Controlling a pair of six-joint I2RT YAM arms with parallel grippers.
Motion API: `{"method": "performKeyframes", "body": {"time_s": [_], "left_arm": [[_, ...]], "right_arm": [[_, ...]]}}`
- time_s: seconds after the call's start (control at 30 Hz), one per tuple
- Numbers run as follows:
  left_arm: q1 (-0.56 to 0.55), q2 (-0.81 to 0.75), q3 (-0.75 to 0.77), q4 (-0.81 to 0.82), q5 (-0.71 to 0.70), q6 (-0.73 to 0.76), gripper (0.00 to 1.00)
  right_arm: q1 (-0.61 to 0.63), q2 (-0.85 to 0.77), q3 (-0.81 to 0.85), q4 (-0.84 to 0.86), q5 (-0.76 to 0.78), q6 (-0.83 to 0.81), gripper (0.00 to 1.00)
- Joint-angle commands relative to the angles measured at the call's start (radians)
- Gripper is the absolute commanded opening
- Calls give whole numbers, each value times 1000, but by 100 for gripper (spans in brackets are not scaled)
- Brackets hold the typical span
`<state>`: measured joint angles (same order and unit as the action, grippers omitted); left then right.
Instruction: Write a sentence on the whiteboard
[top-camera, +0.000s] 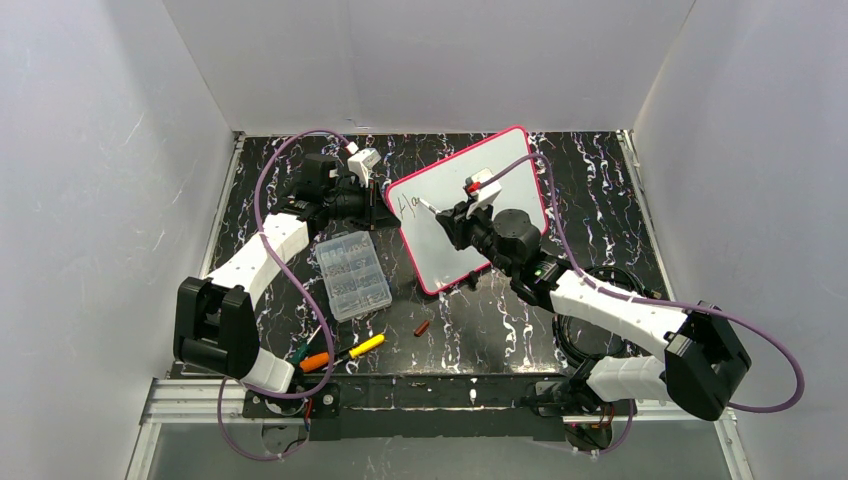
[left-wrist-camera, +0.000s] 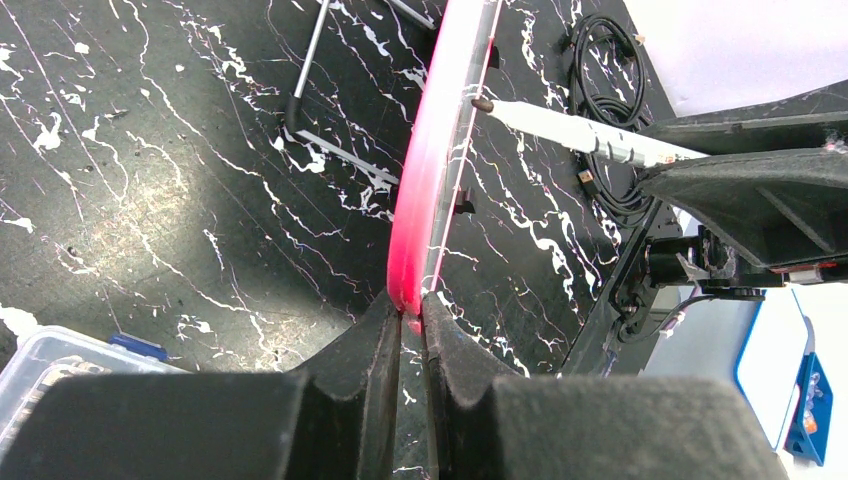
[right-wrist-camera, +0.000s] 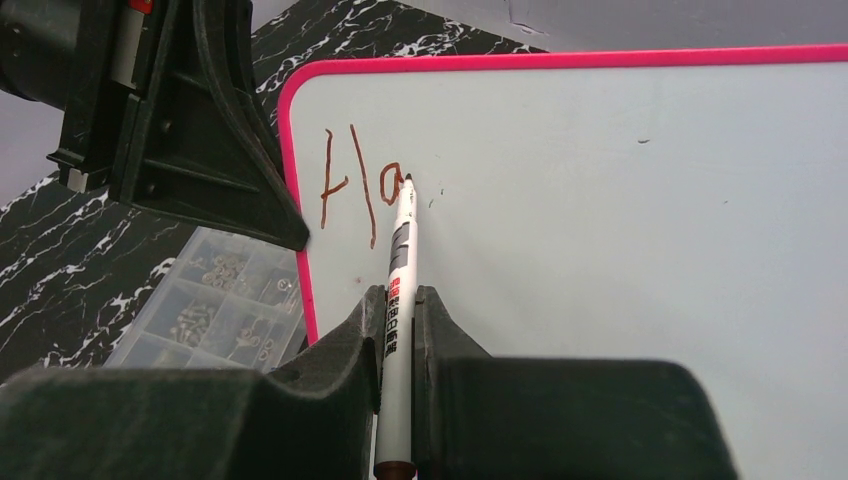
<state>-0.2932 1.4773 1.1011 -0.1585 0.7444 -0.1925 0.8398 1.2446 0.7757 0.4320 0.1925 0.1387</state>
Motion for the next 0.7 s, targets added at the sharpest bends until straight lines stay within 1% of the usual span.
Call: {"method": "performKeyframes", "body": {"time_s": [0.0, 0.4, 0.67], "left_arm": [[-16, -31, 17, -44, 17, 25, 0], [-17, -31, 18, -44, 21, 23, 0], [-17, -32, 18, -43, 22, 22, 0]], "right_arm": [[0, -1, 50, 82, 16, -17, 1], [0, 35, 58, 61, 41, -23, 1], [1, 3, 10, 18, 39, 2, 1]]}}
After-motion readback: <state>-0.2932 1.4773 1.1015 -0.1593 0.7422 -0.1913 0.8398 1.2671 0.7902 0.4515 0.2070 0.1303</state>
